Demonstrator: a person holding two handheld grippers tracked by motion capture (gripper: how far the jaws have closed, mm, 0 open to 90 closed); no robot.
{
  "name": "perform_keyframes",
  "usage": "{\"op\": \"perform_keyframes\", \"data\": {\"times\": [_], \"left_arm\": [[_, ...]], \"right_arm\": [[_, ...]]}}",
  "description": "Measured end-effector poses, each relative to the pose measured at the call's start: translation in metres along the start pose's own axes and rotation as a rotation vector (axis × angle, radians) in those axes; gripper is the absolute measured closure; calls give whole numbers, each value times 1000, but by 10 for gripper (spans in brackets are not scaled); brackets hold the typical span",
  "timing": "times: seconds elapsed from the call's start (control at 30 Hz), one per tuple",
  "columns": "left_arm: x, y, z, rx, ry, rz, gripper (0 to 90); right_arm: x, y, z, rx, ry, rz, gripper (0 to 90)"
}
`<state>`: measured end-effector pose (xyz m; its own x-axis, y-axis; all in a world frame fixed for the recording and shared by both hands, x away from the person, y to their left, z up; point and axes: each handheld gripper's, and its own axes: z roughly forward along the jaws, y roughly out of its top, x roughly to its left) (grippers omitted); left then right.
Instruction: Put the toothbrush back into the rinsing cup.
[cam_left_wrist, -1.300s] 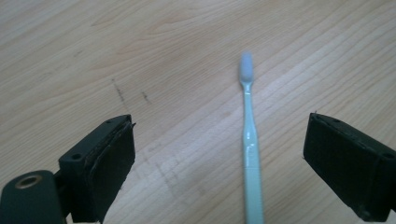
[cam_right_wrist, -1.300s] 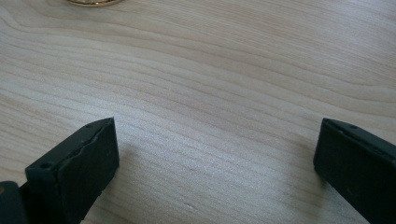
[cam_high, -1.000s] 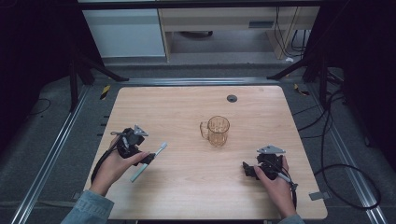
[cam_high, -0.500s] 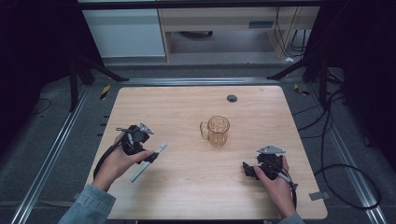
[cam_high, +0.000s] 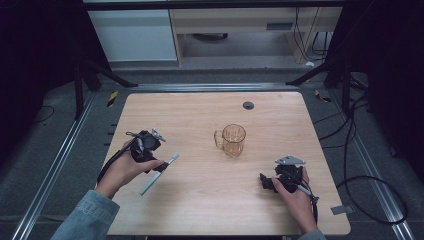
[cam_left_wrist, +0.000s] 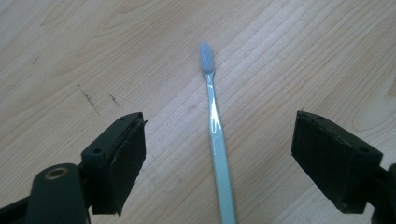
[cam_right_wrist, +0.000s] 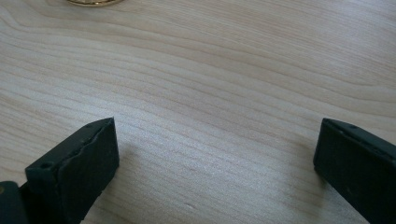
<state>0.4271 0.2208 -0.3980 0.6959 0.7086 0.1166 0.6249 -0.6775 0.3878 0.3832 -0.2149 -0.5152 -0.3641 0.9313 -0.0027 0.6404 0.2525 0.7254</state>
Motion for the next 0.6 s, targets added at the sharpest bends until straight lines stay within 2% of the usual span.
{"op": "perform_keyframes", "data": {"times": [0.3, 0.53, 0.6], "left_arm": [[-2, 14, 6, 88, -18, 50, 220], [-4, 25, 10, 120, -37, 65, 249], [-3, 27, 12, 130, -42, 69, 282]], "right_arm": [[0, 0, 0, 0, 0, -1, 5], [0, 0, 0, 1, 0, 0, 5], [0, 0, 0, 1, 0, 0, 5]]}}
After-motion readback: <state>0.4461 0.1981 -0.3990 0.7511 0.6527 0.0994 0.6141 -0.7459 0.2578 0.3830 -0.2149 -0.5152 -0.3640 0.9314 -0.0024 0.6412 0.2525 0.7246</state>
